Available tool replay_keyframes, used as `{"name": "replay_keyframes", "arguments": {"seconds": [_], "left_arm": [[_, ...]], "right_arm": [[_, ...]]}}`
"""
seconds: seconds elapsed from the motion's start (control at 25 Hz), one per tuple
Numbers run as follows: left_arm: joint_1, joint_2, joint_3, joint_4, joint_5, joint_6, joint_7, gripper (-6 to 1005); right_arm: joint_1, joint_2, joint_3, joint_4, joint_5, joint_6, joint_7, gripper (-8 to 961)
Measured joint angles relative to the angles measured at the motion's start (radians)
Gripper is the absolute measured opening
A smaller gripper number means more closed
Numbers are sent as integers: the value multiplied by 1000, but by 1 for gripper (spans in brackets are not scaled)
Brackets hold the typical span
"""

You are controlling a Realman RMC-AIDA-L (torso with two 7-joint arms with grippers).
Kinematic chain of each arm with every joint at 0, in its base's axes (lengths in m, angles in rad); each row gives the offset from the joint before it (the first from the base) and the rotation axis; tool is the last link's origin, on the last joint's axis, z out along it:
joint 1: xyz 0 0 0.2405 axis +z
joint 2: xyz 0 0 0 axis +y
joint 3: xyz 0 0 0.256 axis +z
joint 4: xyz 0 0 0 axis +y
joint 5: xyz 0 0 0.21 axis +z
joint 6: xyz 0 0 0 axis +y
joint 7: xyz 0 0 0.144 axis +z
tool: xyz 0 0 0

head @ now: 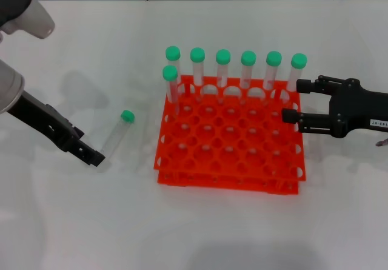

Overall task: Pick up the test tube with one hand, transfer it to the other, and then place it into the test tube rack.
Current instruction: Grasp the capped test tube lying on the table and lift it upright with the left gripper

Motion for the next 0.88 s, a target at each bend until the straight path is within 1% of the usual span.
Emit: {"name": "replay_keyframes", "arguments": {"seconds": [0.28, 0.44, 0.88], "left_arm": [[0, -20, 22, -18, 4, -34, -1, 884], [-3, -27, 25, -34, 4, -49, 0, 856], [-5, -31, 25, -39, 5, -61, -2, 778]], "right_arm": [[0, 0, 0, 1, 0, 0, -2, 790], [0, 0, 0, 2, 0, 0, -2, 790], [0, 0, 0, 1, 0, -1, -3, 791]]}}
